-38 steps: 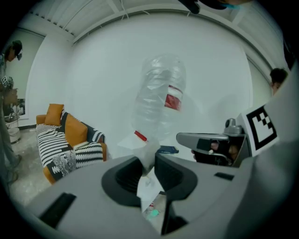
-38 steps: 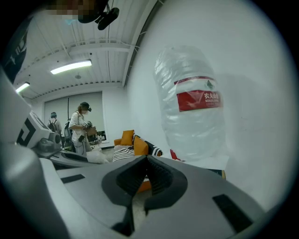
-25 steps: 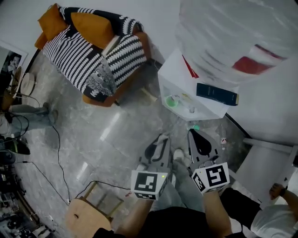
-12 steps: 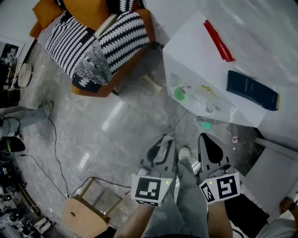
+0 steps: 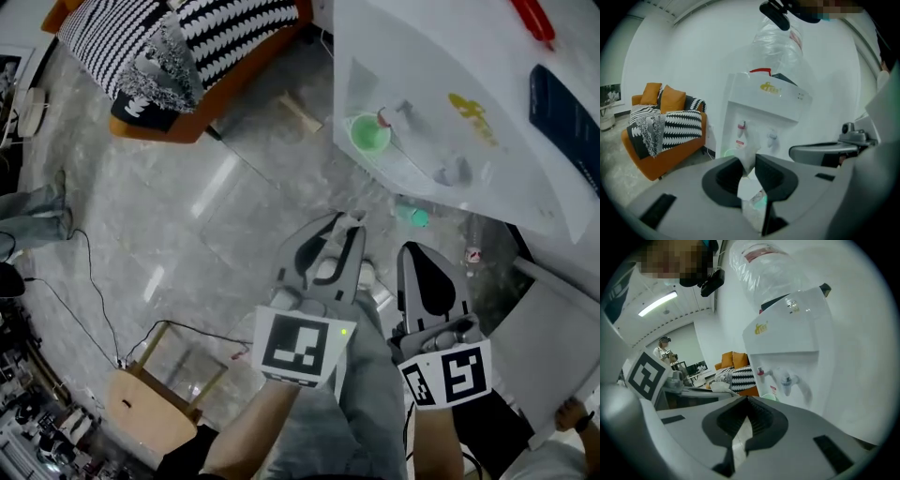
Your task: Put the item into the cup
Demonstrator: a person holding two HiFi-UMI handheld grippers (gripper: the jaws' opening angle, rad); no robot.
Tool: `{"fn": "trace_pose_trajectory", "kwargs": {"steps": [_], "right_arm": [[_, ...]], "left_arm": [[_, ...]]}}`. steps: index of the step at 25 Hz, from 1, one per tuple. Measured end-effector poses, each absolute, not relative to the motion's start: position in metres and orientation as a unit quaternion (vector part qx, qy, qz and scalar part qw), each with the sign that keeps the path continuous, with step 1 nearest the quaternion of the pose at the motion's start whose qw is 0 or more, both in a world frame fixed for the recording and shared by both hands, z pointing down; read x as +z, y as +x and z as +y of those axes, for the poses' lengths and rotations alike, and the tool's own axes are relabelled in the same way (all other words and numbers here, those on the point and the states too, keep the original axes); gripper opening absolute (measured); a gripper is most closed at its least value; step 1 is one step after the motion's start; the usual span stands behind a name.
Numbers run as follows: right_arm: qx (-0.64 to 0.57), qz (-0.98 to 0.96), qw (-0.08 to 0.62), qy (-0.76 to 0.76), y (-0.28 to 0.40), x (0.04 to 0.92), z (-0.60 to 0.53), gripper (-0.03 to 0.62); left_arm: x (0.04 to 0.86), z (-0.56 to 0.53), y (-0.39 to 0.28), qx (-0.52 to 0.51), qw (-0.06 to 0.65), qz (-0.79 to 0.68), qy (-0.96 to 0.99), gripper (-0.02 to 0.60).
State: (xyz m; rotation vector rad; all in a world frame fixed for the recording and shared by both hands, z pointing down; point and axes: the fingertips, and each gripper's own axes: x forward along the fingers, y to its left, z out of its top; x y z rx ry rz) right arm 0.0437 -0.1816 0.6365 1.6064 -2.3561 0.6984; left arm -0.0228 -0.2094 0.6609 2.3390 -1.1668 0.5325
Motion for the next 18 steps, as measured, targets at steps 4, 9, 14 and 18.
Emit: {"fn": "trace_pose_trajectory", "kwargs": {"steps": [4, 9, 14, 18], "right_arm": [[0.242, -0.794, 0.104, 0.548, 0.05, 0.643, -0.176, 0.011], [0.245, -0.799, 0.111, 0.538, 0.044, 0.652, -0.168, 0.011], [0.251, -0.791, 0.112, 0.546, 0.058, 0.656, -0.163, 0.011], [0.256, -0.787, 0.113, 0.55, 0.061, 0.662, -0.162, 0.011]], "left_arm": [[0.681, -0.222, -0.009, 0.191, 0.194, -0.387, 0.881, 0.083], [0.703, -0.253, -0.003, 0.22, 0.158, -0.379, 0.885, 0.083], [0.717, -0.286, 0.004, 0.245, 0.135, -0.381, 0.881, 0.083], [0.73, -0.3, 0.009, 0.264, 0.126, -0.373, 0.88, 0.083]]}}
